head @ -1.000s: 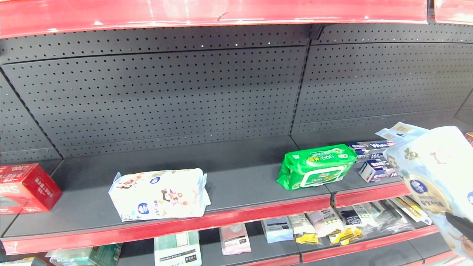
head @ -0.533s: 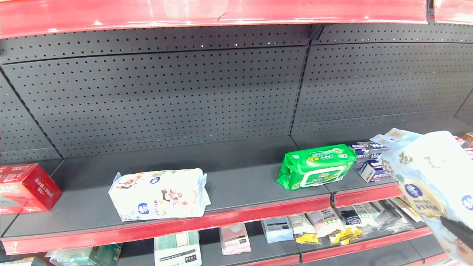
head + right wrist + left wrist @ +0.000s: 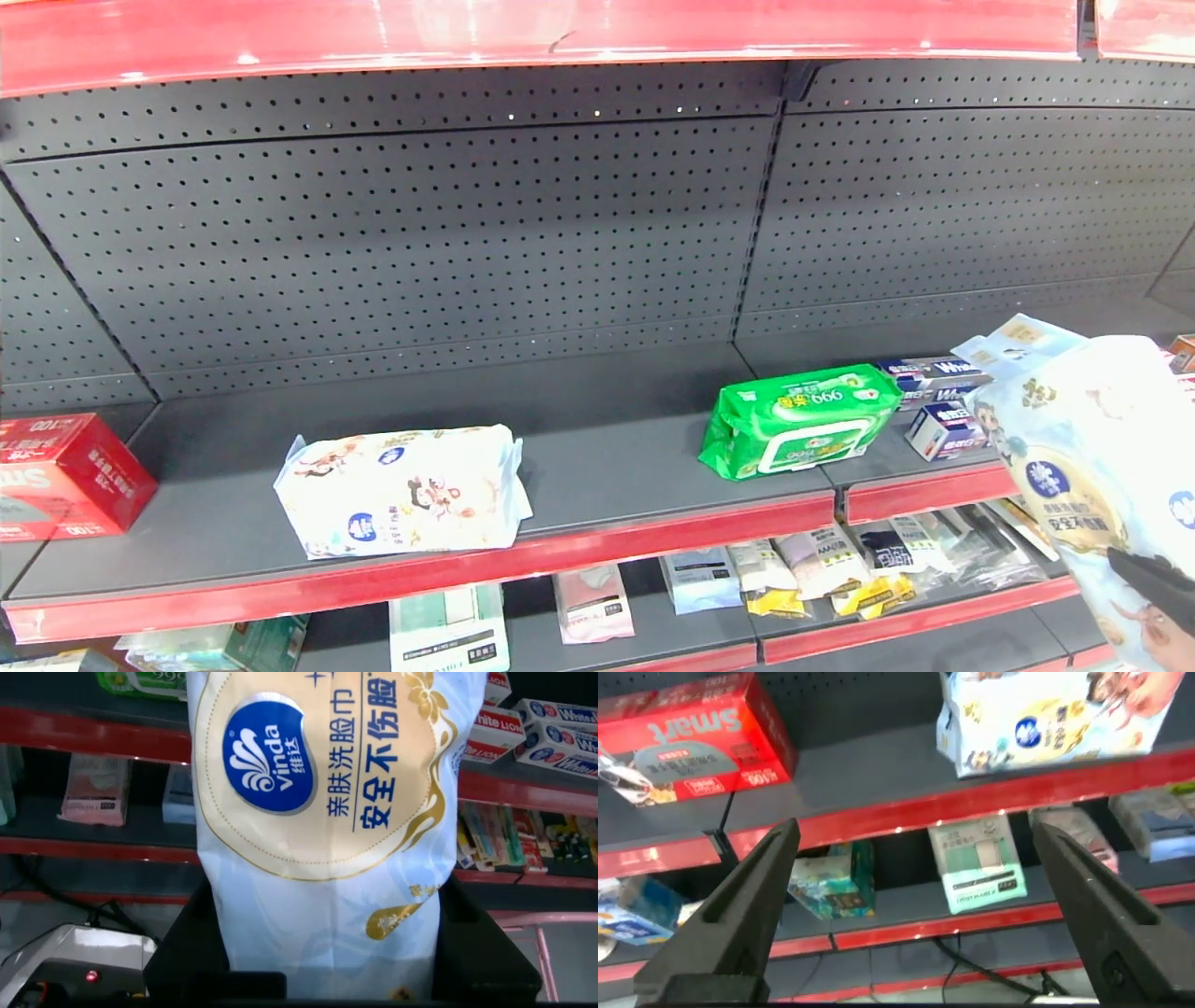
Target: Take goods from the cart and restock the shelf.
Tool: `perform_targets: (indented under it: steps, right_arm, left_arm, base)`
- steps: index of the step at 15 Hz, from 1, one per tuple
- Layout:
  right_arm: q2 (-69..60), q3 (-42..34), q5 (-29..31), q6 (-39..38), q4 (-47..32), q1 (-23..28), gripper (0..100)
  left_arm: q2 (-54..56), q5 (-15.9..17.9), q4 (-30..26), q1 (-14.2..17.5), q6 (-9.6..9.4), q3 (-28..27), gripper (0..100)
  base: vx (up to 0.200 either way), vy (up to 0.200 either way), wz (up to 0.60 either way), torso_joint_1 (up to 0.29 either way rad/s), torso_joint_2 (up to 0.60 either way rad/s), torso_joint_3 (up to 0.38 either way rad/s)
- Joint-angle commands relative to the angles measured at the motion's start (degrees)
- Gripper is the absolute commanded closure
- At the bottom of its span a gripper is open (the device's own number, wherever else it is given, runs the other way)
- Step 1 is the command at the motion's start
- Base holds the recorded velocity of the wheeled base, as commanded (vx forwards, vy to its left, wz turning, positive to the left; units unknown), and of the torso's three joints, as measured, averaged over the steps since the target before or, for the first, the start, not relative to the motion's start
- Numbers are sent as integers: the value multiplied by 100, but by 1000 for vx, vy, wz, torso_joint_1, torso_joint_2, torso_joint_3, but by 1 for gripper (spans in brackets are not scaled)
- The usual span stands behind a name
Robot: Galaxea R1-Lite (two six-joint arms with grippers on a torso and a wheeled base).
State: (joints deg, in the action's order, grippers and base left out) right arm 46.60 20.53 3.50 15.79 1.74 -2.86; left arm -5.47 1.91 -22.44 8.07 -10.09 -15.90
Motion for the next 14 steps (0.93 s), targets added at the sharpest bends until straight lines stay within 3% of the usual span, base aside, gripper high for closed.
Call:
perform_targets:
  steps: [1, 3, 4, 6, 7, 9, 10, 11, 13, 14]
  right_arm:
    - [209, 56, -7, -41, 1, 40, 100]
    - [376, 65, -7, -67, 10, 23, 100]
    - [551, 100, -16, -172, 168, 23, 100]
    - [780, 92, -7, -243, 476, 32, 100]
    - [806, 92, 2, -234, 634, 32, 100]
    - [780, 39, 10, -190, 652, 32, 100]
    - [754, 39, 19, -172, 652, 32, 100]
    - [718, 74, 28, -164, 661, 14, 100]
    - [578, 171, 46, 3, 652, 49, 100]
    - [472, 136, 54, 65, 652, 49, 100]
  left_arm:
    - [-33, -33, -6, 2, -63, 87, 0]
    - [-33, -112, 29, 2, -124, 271, 0]
    - [-33, -16, 29, 2, -256, 306, 0]
    - [-33, 72, 47, -7, -221, 403, 0]
    - [-33, 301, 47, -7, -177, 412, 0]
    - [-24, 1127, 47, -7, -204, 429, 0]
    - [-24, 1268, 47, -7, -168, 438, 0]
    - [-24, 1276, 47, -7, -19, 438, 0]
    - [-24, 1268, 47, -7, 517, 438, 0]
    - [-24, 1303, 65, -7, 464, 447, 0]
  base:
    - [0, 0, 0, 0, 0, 0]
    - [0, 0, 0, 0, 0, 0]
    - [0, 0, 0, 0, 0, 0]
    - [0, 0, 0, 0, 0, 0]
    - [0, 0, 0, 0, 0, 0]
    - [0, 0, 0, 0, 0, 0]
    - [0, 0, 0, 0, 0, 0]
    - [0, 0, 0, 0, 0, 0]
    - [0, 0, 0, 0, 0, 0]
    - [0, 0, 0, 0, 0, 0]
